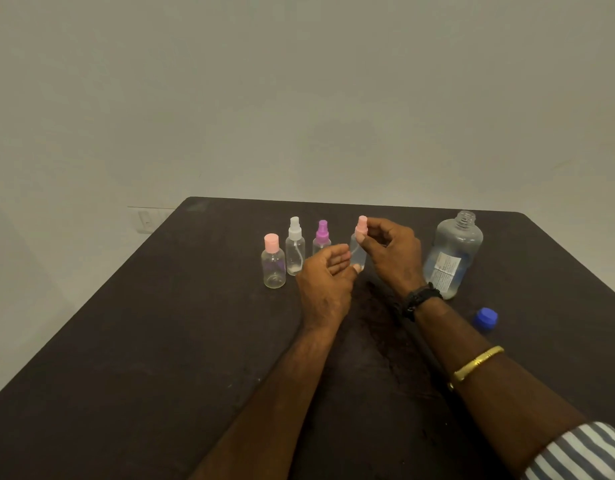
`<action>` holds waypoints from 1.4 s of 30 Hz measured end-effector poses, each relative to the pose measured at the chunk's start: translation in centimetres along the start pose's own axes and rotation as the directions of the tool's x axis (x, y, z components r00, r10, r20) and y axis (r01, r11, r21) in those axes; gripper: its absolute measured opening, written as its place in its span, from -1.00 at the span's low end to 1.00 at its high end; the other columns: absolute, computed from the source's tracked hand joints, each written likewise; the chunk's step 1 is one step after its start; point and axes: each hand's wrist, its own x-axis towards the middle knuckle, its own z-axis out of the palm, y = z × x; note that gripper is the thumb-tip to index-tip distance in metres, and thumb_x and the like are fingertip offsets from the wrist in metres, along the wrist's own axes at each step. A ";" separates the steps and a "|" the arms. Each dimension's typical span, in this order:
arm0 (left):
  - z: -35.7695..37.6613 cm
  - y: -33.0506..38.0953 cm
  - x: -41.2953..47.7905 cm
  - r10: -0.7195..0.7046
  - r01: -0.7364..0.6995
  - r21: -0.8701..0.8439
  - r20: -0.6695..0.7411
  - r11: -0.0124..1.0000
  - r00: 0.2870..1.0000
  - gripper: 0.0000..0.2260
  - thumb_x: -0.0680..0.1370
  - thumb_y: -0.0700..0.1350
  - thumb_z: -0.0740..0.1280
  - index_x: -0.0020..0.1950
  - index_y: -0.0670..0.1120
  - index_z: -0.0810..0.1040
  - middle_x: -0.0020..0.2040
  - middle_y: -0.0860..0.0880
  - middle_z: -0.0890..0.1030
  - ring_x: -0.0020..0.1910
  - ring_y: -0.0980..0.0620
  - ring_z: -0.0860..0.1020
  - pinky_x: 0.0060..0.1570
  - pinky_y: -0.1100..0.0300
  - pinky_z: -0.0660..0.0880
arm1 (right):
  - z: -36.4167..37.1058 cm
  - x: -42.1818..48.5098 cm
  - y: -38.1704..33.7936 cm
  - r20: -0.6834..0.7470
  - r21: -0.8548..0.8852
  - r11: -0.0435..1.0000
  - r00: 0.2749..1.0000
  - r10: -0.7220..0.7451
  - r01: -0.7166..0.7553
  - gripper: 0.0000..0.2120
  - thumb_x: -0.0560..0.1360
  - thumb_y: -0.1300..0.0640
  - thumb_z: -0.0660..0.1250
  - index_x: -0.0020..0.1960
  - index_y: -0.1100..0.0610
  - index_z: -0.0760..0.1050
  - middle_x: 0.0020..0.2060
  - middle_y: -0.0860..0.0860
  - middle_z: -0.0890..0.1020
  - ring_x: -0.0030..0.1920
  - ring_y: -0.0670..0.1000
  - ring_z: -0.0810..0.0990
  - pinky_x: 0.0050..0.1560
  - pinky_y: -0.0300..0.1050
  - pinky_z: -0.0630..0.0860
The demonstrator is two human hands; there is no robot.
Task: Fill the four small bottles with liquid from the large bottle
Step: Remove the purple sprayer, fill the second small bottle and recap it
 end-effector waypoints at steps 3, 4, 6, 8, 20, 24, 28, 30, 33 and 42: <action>-0.4 -0.2 0.4 0.006 -0.005 0.014 -0.057 1.000 0.998 -0.73 0.48 -0.19 0.54 0.17 -0.13 0.66 0.00 0.00 0.72 -0.06 0.17 0.69 0.02 0.26 0.65 | 0.0 0.1 -0.2 -0.018 0.006 1.000 1.000 0.000 0.000 -0.69 0.52 0.15 0.52 0.25 0.12 0.66 0.03 -0.05 0.74 0.02 -0.15 0.69 0.09 -0.27 0.63; -0.5 -0.2 0.5 0.010 -0.008 0.018 -0.081 1.000 0.997 -0.75 0.48 -0.17 0.55 0.13 -0.12 0.67 -0.03 0.02 0.72 -0.09 0.18 0.69 -0.02 0.28 0.65 | 0.0 0.1 -0.3 -0.029 0.011 1.000 1.000 0.004 -0.004 -0.68 0.50 0.16 0.53 0.25 0.12 0.66 0.03 -0.06 0.73 0.02 -0.15 0.69 0.09 -0.27 0.64; -0.6 -0.1 0.6 0.017 -0.014 0.025 -0.133 1.000 0.991 -0.80 0.47 -0.15 0.55 0.07 -0.09 0.66 -0.09 0.06 0.71 -0.13 0.19 0.68 -0.09 0.32 0.63 | 0.1 0.1 -0.7 -0.065 0.015 1.000 0.998 0.012 -0.011 -0.67 0.49 0.14 0.54 0.25 0.11 0.66 0.05 -0.05 0.72 0.04 -0.13 0.68 0.05 -0.35 0.61; -0.7 0.0 0.6 0.024 -0.021 0.020 -0.173 1.000 0.985 -0.83 0.48 -0.13 0.55 0.03 -0.07 0.64 -0.12 0.07 0.70 -0.15 0.17 0.68 -0.13 0.31 0.63 | 0.3 0.1 -1.3 -0.130 -0.005 1.000 0.992 -0.005 0.004 -0.66 0.49 0.10 0.55 0.24 0.08 0.65 0.09 -0.05 0.69 0.07 -0.13 0.63 -0.08 -0.50 0.51; -1.0 0.2 1.0 0.086 -0.079 0.035 -0.279 0.996 0.956 -0.79 0.45 -0.28 0.54 -0.01 -0.11 0.58 -0.17 0.11 0.63 -0.23 0.17 0.62 -0.21 0.39 0.56 | 2.9 -0.3 -4.9 -0.079 0.062 0.991 0.990 -0.116 0.121 -0.63 0.49 0.08 0.54 0.28 0.00 0.62 0.07 -0.14 0.66 -0.05 -0.20 0.61 -0.06 -0.45 0.50; -1.0 -0.1 1.1 0.110 -0.102 0.041 -0.295 0.994 0.949 -0.82 0.46 -0.30 0.51 -0.01 -0.16 0.58 -0.17 0.06 0.63 -0.23 0.14 0.61 -0.21 0.36 0.56 | 3.9 -0.4 -5.0 -0.019 0.060 0.991 0.993 -0.117 0.118 -0.64 0.49 0.07 0.53 0.28 -0.02 0.64 0.06 -0.18 0.68 0.00 -0.19 0.66 0.01 -0.42 0.53; -1.1 -0.2 1.1 0.104 -0.101 0.027 -0.292 0.995 0.951 -0.82 0.46 -0.32 0.49 -0.01 -0.15 0.58 -0.16 0.01 0.65 -0.21 0.09 0.63 -0.17 0.24 0.62 | 4.2 -0.6 -4.6 0.017 0.041 0.994 0.994 -0.107 0.106 -0.73 0.50 0.08 0.53 0.20 0.00 0.68 -0.05 -0.21 0.69 -0.03 -0.19 0.67 0.07 -0.28 0.60; -1.0 -0.2 1.1 0.107 -0.103 0.030 -0.293 0.994 0.950 -0.82 0.46 -0.33 0.48 -0.02 -0.14 0.58 -0.17 0.04 0.64 -0.21 0.10 0.63 -0.18 0.22 0.63 | 4.3 -0.6 -4.3 0.026 0.037 0.994 0.994 -0.104 0.104 -0.76 0.50 0.11 0.53 0.17 0.00 0.70 -0.08 -0.20 0.70 -0.04 -0.19 0.67 0.05 -0.34 0.60; -1.0 -0.3 1.1 0.118 -0.111 0.043 -0.288 0.993 0.950 -0.82 0.46 -0.34 0.48 -0.01 -0.14 0.58 -0.18 0.09 0.62 -0.23 0.16 0.60 -0.20 0.34 0.58 | 4.5 -0.6 -4.1 0.026 0.030 0.994 0.994 -0.103 0.102 -0.78 0.50 0.14 0.52 0.14 0.01 0.70 -0.09 -0.15 0.71 -0.05 -0.18 0.68 -0.01 -0.46 0.55; -1.0 0.1 1.1 0.125 -0.121 0.031 -0.287 0.992 0.950 -0.80 0.48 -0.31 0.49 -0.03 -0.08 0.56 -0.18 0.11 0.61 -0.22 0.13 0.61 -0.19 0.32 0.59 | 4.1 -0.7 -4.7 0.007 0.042 0.993 0.994 -0.110 0.110 -0.82 0.50 0.18 0.51 0.08 0.01 0.71 -0.13 -0.15 0.72 -0.09 -0.20 0.68 -0.05 -0.41 0.57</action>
